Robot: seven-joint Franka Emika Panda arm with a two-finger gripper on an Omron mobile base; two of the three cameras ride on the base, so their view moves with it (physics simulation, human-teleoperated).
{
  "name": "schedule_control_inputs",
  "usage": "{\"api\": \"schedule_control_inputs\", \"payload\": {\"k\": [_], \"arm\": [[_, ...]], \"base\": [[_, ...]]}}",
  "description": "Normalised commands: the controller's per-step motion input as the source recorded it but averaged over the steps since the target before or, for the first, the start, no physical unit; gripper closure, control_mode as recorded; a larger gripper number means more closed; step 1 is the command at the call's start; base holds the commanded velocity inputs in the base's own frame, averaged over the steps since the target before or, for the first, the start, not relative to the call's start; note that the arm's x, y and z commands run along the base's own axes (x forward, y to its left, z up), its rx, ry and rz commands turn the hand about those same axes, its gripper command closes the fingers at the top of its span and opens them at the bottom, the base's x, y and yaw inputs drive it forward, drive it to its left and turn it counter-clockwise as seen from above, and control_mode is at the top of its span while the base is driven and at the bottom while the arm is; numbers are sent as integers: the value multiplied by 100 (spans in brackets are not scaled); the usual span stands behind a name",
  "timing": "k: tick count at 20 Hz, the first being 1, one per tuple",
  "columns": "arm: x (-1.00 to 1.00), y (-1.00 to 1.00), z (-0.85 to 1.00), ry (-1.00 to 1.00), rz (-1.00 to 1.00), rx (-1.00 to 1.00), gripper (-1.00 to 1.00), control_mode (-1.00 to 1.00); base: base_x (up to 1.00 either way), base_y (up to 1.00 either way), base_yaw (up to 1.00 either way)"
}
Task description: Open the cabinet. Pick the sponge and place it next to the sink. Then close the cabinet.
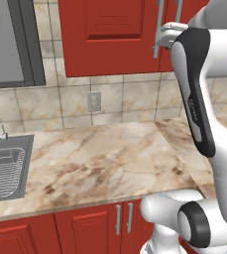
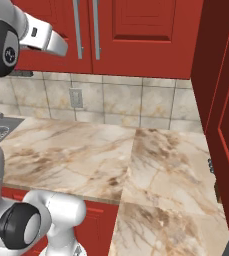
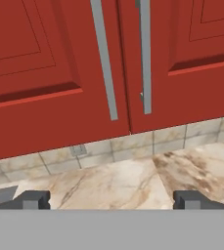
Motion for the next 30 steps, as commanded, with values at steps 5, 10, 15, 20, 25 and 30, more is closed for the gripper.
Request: {"api": "schedule_control_inputs", "payload": {"k": [5,10,15,20,25,30], "arm": [[0,0,-3,-4,0,0,-100,-100],[8,0,-3,-6,0,0,-100,-100],[25,0,-17,-2,0,0,-100,-100],[32,-1,-19,0,0,0,-100,-100],[26,-2,-7,-1,0,0,-100,-100],[38,-5,-10,0,1,0,-100,-100]], "base": [[0,0,0],[0,0,0],[0,0,0],[0,0,0],[0,0,0],[0,0,0]]}}
